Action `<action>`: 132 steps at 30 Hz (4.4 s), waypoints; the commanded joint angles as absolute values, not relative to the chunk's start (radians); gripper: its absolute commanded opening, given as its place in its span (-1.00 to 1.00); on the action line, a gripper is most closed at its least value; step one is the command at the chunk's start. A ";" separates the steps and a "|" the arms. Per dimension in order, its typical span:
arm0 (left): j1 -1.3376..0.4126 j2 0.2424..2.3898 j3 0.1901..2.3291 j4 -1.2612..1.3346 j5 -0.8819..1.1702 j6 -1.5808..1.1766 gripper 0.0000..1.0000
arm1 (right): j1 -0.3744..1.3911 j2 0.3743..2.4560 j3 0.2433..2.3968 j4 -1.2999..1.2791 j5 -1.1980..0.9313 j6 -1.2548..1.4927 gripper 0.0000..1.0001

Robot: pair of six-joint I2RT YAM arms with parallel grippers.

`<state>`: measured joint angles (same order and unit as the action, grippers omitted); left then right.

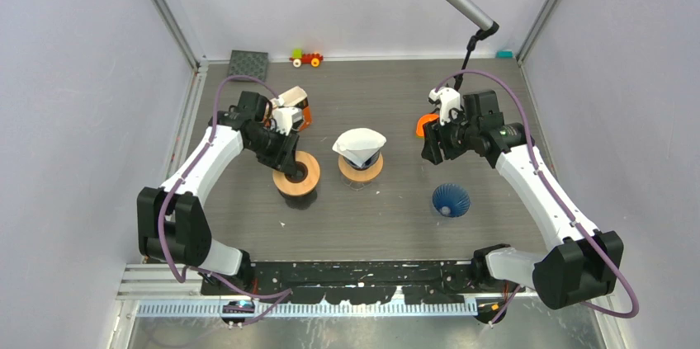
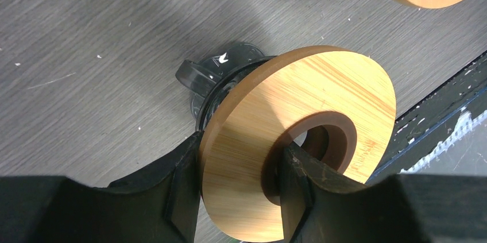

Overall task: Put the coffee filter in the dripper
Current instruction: Place the dripper holder onto the coffee server, then pick up the coffee dripper from the center of the board.

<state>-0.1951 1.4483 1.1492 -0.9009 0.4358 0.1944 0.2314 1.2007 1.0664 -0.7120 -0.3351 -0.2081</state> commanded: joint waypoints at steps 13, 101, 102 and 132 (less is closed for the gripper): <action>-0.231 1.417 1.100 -0.836 0.352 0.239 0.05 | 0.223 1.188 1.075 -0.699 -0.365 -0.222 0.26; -0.264 1.304 1.081 -0.852 0.286 0.264 0.37 | 0.149 1.169 1.044 -1.010 -0.135 -0.415 0.27; -0.263 1.293 1.088 -0.854 0.284 0.266 0.39 | 0.134 1.173 1.039 -1.026 -0.134 -0.430 0.27; -0.247 1.126 1.248 -0.822 0.165 0.244 0.99 | 0.115 1.268 1.207 -1.281 -0.411 -0.530 -0.99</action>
